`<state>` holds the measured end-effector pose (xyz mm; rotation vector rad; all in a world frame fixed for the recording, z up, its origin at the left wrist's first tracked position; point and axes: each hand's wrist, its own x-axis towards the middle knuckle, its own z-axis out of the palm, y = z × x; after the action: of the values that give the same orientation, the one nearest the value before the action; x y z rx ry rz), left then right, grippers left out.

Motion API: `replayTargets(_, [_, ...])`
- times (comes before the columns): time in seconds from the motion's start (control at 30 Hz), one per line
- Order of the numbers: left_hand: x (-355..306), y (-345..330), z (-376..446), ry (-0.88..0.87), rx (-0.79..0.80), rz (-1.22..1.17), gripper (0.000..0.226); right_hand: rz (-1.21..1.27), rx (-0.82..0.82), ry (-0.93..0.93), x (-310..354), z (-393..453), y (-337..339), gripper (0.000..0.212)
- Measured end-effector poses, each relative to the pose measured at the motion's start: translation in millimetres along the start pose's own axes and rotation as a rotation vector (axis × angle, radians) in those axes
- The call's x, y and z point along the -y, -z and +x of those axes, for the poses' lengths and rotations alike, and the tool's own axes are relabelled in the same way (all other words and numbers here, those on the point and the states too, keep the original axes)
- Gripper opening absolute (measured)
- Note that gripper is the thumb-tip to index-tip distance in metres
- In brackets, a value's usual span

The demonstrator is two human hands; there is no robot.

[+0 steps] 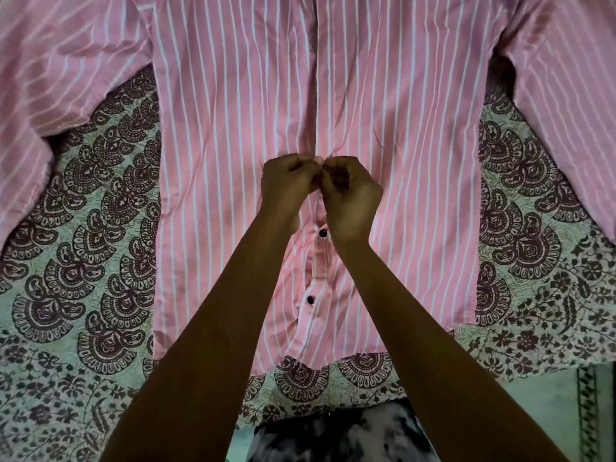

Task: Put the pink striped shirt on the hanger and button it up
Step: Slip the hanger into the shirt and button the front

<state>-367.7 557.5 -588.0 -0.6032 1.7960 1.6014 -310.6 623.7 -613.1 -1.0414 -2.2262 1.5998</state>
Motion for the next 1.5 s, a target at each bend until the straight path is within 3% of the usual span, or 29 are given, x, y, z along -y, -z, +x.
replayTargets(0.23, [-3,-3,4,0.251,0.036,-0.332,0.014,0.022,-0.076,0.004,-5,-4,-4,0.012])
replayTargets(0.57, [2,-10,10,0.267,-0.025,-0.209,0.021,-0.047,-0.119,0.092,-9,-3,-5,0.012])
replayTargets(0.7, [5,-14,11,0.24,-0.106,-0.254,0.022,-0.023,-0.139,0.029,-7,-2,-8,0.009])
replayTargets(0.8, [16,-15,14,0.066,-0.127,-0.116,0.02,0.15,-0.068,-0.228,-1,9,-3,0.007])
replayTargets(0.9, [28,-12,15,-0.37,-0.151,0.315,0.013,0.469,0.071,-0.598,11,26,13,0.009])
replayTargets(1.0, [31,-10,16,-0.759,-0.145,0.589,0.014,0.615,0.217,-0.809,15,39,26,0.013])
replayTargets(1.1, [30,-8,20,-0.845,-0.166,0.715,0.021,0.671,0.283,-0.895,15,44,29,0.013])
replayTargets(1.2, [27,-4,25,-0.658,-0.168,0.586,0.014,0.441,0.275,-0.739,8,48,28,0.016])
replayTargets(1.3, [18,6,34,-0.534,-0.19,0.521,0.012,-0.011,0.171,-0.304,6,55,31,0.024])
replayTargets(1.5, [-26,4,68,-0.54,-0.182,0.451,0.021,-0.162,0.178,0.122,28,84,8,0.025])
